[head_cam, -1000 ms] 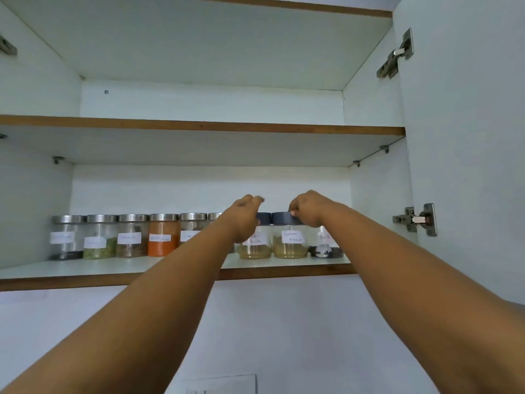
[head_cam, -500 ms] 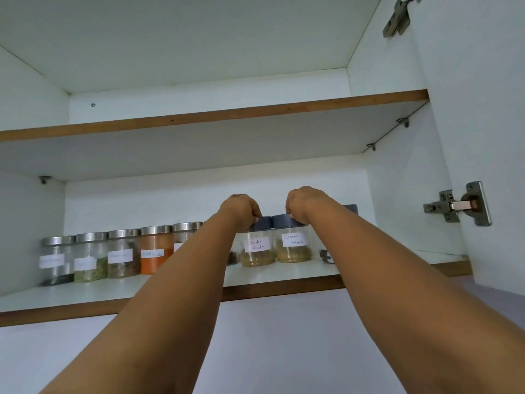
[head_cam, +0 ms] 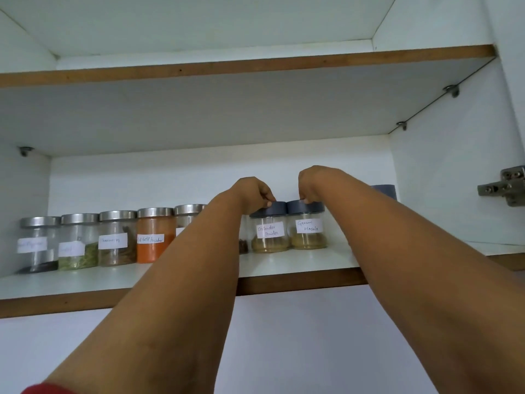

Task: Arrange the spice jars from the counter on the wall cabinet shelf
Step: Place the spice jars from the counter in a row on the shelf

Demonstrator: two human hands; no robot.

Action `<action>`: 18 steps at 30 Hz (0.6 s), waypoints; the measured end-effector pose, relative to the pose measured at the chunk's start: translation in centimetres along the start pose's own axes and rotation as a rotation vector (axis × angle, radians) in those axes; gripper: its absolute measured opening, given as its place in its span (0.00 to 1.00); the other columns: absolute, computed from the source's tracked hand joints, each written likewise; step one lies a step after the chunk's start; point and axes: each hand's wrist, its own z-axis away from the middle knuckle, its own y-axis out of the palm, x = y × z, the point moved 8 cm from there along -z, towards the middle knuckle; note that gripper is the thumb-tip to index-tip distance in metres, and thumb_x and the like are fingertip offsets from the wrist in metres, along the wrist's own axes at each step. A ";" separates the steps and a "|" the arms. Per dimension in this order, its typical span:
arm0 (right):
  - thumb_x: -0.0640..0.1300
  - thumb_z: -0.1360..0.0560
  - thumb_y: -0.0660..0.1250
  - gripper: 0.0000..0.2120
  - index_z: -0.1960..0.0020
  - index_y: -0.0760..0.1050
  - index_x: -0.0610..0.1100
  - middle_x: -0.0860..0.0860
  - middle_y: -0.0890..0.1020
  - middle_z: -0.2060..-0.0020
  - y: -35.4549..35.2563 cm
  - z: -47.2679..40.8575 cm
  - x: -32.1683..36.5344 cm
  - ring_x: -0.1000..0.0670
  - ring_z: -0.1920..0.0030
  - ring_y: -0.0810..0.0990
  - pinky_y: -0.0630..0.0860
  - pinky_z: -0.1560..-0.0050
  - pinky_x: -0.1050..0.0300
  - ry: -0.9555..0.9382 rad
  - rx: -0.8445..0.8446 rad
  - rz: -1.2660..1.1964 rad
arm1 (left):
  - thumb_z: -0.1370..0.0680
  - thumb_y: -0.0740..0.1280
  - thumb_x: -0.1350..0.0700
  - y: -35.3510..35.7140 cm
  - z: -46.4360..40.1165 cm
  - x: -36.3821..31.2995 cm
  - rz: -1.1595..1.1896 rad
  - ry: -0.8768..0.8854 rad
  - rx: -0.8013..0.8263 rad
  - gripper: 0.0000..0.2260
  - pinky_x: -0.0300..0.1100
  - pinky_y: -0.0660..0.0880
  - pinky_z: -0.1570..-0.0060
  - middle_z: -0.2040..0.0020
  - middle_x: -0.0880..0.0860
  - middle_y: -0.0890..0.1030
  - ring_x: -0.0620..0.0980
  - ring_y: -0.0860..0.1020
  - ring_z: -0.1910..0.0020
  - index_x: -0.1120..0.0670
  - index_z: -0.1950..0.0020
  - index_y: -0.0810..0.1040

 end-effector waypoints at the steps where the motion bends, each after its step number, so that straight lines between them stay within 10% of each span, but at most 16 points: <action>1: 0.45 0.25 0.68 0.06 0.58 0.75 0.44 0.47 0.79 0.46 0.1 -0.3 0.0 0.45 0.49 0.78 0.75 0.41 0.52 0.001 -0.001 0.026 | 0.23 0.70 0.62 0.0 0.0 0.0 0.000 0.003 -0.004 0.09 0.36 0.70 0.46 0.44 0.54 0.82 0.50 0.78 0.43 0.58 0.44 0.83; 7: 0.44 0.23 0.64 0.15 0.37 0.75 0.44 0.47 0.75 0.35 1.2 1.6 -0.3 0.43 0.39 0.76 0.74 0.38 0.48 -0.009 -0.018 -0.022 | 0.22 0.67 0.62 0.4 0.4 -0.1 -0.005 0.031 -0.058 0.08 0.37 0.71 0.48 0.45 0.55 0.83 0.52 0.78 0.44 0.57 0.44 0.83; 12: 0.38 0.20 0.57 0.30 0.21 0.51 0.46 0.44 0.57 0.22 -2.2 6.2 -0.8 0.44 0.22 0.50 0.49 0.24 0.46 -0.041 -0.317 -0.183 | 0.21 0.64 0.63 0.6 1.5 -0.5 -0.065 0.014 -0.122 0.14 0.40 0.70 0.41 0.38 0.57 0.78 0.55 0.75 0.39 0.58 0.36 0.78; 18: 0.40 0.18 0.58 0.18 0.29 0.71 0.45 0.46 0.72 0.30 -7.9 12.4 -7.8 0.45 0.30 0.69 0.65 0.30 0.52 -0.021 -0.316 -0.417 | 0.18 0.59 0.50 -0.8 7.0 -5.3 -0.046 -0.006 -0.071 0.16 0.46 0.70 0.42 0.35 0.57 0.75 0.56 0.74 0.38 0.56 0.34 0.74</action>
